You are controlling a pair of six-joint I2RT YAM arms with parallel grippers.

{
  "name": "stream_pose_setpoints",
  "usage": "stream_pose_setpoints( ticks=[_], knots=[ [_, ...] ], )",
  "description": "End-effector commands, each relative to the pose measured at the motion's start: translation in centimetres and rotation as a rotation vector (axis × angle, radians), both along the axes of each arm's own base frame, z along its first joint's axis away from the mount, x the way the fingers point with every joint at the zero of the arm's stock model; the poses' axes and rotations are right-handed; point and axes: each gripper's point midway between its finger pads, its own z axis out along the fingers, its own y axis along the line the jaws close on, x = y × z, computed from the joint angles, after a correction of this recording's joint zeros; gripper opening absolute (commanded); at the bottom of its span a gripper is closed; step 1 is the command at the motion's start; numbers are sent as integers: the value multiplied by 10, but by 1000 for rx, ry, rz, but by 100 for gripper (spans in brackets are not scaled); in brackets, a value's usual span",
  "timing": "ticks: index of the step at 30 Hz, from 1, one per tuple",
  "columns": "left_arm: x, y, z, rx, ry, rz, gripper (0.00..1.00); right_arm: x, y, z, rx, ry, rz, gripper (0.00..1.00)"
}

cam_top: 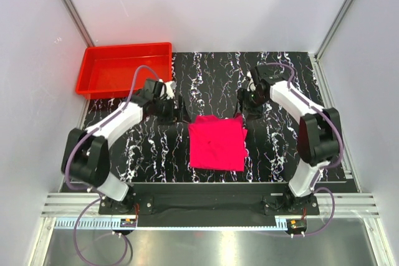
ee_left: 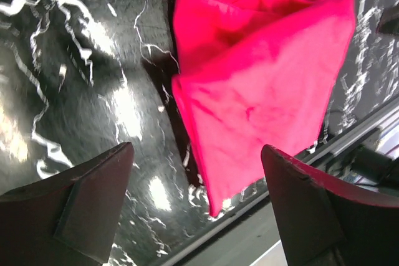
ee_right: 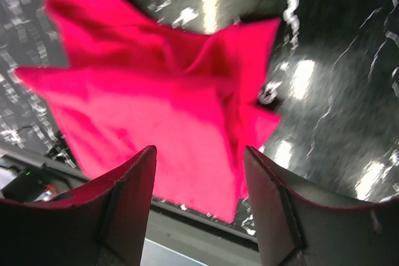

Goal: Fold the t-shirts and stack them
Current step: Fold the tshirt

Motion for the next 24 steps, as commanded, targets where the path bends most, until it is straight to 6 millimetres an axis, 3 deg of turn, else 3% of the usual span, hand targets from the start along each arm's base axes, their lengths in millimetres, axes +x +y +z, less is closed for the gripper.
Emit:
stream_pose_setpoints(
  ticks=[1,5,11,20,22,23,24],
  knots=[
    [21,-19,7,-55,-70,-132,90,18,-8,-7,-32,-23,29,64],
    [30,-28,-9,-79,-31,-147,85,26,-10,-17,-13,-8,15,62],
    [38,-40,-23,-134,6,-142,73,27,5,-31,63,46,20,52],
    [49,-55,-27,-211,20,-146,60,29,17,-31,142,48,4,50],
    [51,-56,-23,-223,2,-144,55,29,19,-32,154,50,1,49],
    [51,-57,-23,-229,3,-146,51,28,22,-31,170,56,4,43],
    [52,-59,-21,-243,-2,-146,40,28,23,-32,174,58,5,38]
  ],
)
